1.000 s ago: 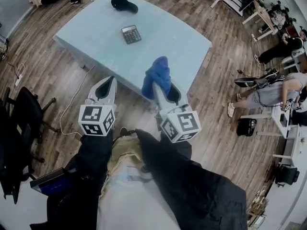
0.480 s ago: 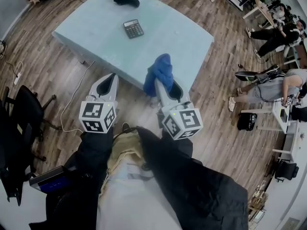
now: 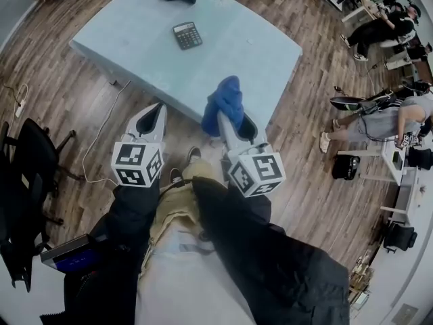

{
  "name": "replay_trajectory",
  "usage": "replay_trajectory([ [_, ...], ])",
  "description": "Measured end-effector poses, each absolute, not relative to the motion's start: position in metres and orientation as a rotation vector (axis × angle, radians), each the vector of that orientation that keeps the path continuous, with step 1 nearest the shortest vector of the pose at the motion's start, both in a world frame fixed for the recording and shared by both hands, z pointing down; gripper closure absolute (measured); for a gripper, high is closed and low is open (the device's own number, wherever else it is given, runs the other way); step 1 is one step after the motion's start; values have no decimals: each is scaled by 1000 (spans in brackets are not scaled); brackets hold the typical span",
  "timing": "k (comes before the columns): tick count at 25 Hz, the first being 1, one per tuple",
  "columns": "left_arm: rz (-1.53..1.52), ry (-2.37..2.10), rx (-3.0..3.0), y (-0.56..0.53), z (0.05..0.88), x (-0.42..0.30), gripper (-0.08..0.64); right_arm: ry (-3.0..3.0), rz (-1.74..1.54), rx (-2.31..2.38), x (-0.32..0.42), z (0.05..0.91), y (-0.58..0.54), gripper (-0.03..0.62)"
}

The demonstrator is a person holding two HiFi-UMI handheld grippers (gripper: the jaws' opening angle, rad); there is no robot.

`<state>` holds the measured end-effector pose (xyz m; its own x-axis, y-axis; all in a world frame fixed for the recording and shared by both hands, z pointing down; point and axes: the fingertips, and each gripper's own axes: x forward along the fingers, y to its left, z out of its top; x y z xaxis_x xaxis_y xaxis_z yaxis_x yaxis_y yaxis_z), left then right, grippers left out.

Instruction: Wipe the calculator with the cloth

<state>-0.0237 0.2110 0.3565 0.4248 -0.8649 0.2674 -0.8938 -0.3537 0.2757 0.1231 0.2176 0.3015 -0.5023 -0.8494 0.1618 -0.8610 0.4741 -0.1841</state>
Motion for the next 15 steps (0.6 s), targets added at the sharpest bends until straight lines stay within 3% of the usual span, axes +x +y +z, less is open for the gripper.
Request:
replay_trajectory([
  [15,118,-1664,2195,109,366,-83,565,-2739,416,1444,89,316,94,469],
])
